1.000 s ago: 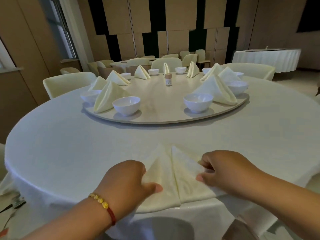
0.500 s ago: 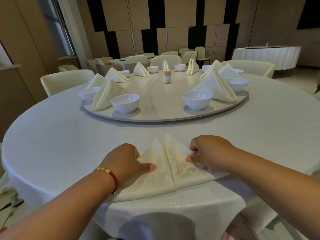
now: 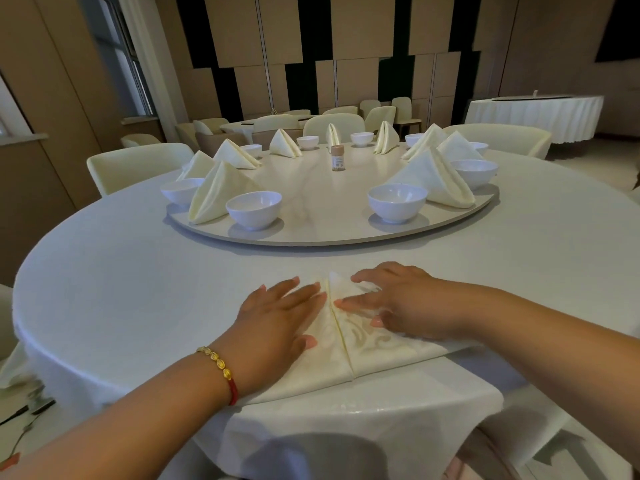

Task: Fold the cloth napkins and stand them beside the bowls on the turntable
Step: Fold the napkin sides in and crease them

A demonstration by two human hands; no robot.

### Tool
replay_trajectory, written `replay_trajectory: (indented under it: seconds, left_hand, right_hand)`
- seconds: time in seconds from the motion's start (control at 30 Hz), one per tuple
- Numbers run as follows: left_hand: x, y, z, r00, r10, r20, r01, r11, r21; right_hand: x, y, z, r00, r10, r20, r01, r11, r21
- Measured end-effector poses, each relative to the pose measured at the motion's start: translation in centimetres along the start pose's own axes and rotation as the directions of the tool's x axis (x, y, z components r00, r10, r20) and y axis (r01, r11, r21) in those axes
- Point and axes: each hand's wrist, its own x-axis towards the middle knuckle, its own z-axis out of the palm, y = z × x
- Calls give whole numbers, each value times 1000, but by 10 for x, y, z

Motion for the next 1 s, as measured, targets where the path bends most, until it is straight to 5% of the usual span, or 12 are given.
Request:
replay_trajectory:
  seconds: [0.43, 0.73, 0.87, 1.0]
  left_hand:
    - [4, 3, -13, 970, 118, 214, -85, 984, -158]
    - [2, 14, -9, 972, 59, 228, -55, 998, -26]
    - [1, 16, -11, 974, 67, 216, -64, 998, -21]
    - [0, 16, -14, 972, 67, 225, -63, 998, -24]
  right_hand:
    - [8, 9, -3, 990, -51, 130, 53, 998, -18]
    - [16, 16, -4, 984, -61, 168, 56, 998, 31]
    - [36, 9, -17, 993, -71, -95, 93, 965, 245]
    - [74, -3, -20, 975, -94, -199, 134, 971, 200]
